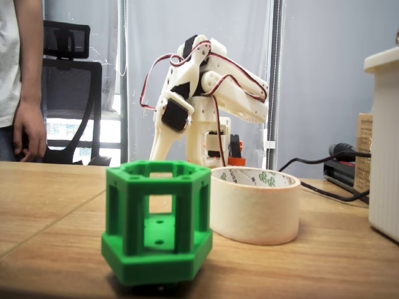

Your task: Grasp a component and put it in the bin.

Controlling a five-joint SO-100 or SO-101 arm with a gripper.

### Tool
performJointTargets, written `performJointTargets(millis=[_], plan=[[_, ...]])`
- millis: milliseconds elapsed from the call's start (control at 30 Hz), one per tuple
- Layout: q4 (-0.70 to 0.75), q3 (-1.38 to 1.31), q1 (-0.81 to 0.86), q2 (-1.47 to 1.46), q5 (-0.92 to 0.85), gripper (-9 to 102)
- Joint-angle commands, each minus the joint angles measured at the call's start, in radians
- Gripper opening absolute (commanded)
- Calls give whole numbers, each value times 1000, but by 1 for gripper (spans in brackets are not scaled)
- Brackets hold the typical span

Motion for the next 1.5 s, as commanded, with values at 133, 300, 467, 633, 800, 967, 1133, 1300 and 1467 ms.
performJointTargets(millis=[133, 300, 467, 633, 800, 967, 1133, 1300, 1467], plan=[[46, 11, -9, -8, -2, 0], [46, 11, -9, -8, -2, 0], [46, 11, -9, -8, -2, 0], [46, 11, -9, -8, -2, 0], [46, 11, -11, -8, -3, 0], [44, -118, -11, -9, -3, 0], [44, -333, -12, -11, -3, 0], [44, -495, -74, -11, -3, 0], [44, -673, -132, -11, 8, 0]])
